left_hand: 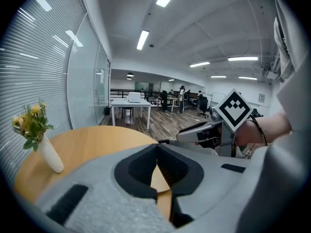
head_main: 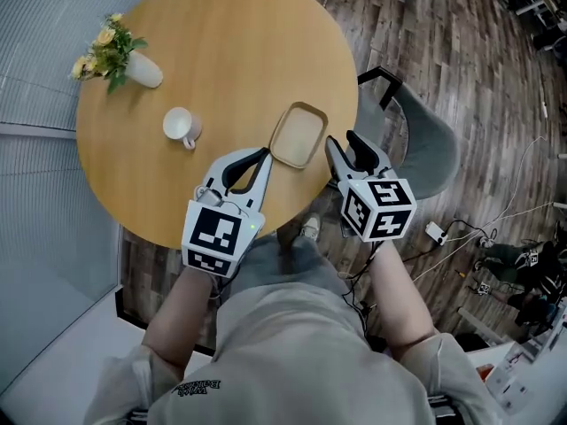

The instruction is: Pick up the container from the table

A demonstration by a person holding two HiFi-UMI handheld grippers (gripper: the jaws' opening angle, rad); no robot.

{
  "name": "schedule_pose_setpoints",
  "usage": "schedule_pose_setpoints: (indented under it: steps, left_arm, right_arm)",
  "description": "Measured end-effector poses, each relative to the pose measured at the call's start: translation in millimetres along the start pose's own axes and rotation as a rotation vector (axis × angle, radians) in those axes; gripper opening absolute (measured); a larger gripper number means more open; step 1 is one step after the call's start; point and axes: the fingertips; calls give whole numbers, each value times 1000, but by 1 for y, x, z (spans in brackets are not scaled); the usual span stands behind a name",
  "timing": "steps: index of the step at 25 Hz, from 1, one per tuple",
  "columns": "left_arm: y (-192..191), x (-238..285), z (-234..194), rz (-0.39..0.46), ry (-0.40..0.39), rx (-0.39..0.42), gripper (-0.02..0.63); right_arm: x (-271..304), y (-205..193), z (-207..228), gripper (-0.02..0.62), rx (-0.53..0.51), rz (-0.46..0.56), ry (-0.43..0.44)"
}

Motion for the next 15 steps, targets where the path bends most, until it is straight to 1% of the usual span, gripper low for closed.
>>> schedule_pose_setpoints:
  steps: [5, 10, 15]
  left_arm:
    - [-25, 20, -1, -46, -18, -23, 21]
    - [-38, 35, 0, -62, -37, -25, 21]
    - [-65, 48, -2, -102, -39, -66, 21]
  right_arm:
    - [27, -28, 15, 149, 21, -68, -23]
    - [50, -60, 31, 149, 57, -125, -53]
    - [68, -96, 44, 149, 136, -199, -75]
Point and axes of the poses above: the fingertips, and each gripper's own axes: x forward along the fingers, z to its right, y out of its top, and after that the axes turned 12 degrees about x, right-handed
